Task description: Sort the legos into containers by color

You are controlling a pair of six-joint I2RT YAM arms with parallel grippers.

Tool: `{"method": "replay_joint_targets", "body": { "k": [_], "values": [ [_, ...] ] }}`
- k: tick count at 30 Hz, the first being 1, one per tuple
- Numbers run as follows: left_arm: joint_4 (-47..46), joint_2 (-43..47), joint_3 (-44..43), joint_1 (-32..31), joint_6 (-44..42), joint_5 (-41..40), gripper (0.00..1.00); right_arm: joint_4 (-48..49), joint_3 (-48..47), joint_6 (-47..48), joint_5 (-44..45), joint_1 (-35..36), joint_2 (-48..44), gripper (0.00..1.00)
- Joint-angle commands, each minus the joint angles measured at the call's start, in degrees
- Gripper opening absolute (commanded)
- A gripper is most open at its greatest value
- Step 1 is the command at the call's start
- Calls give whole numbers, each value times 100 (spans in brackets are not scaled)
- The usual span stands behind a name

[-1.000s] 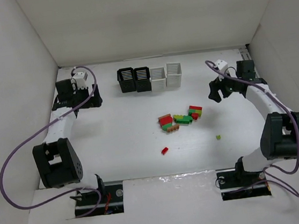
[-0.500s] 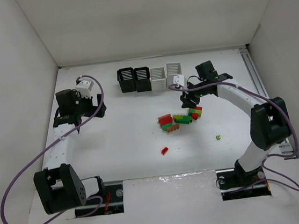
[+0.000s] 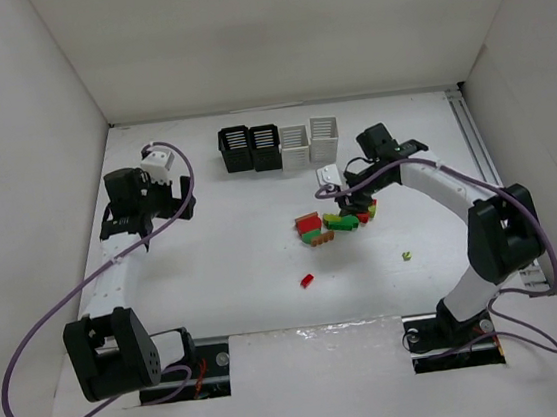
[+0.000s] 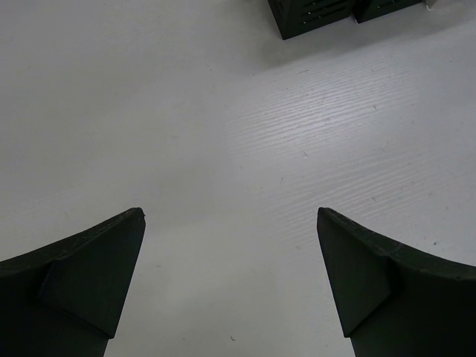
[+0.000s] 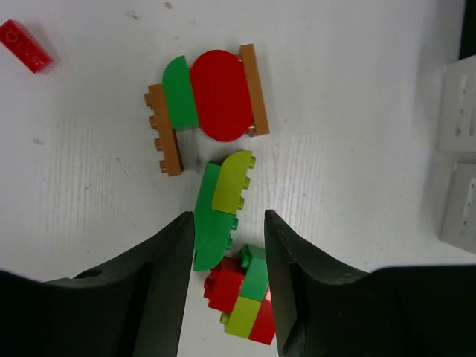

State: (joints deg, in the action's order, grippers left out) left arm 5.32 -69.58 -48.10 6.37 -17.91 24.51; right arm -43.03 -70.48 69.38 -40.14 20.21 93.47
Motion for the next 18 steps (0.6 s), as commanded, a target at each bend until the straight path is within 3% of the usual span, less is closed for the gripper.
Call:
{"method": "replay_joint_targets", "body": {
  "k": [1, 8, 12, 18],
  "values": [
    [-303, -11, 46, -4, 68, -61, 100, -119, 183, 488, -301, 177, -197, 48],
    [-356, -187, -7, -4, 209, -192, 100, -39, 315, 436, -249, 563, -145, 48],
    [-409, -240, -7, -4, 271, -307, 100, 478, 737, 173, -118, 756, -364, 48],
    [-558, -362, -7, -4, 376, -438, 100, 154, 553, 172, 6, 871, -119, 45]
  ]
}}
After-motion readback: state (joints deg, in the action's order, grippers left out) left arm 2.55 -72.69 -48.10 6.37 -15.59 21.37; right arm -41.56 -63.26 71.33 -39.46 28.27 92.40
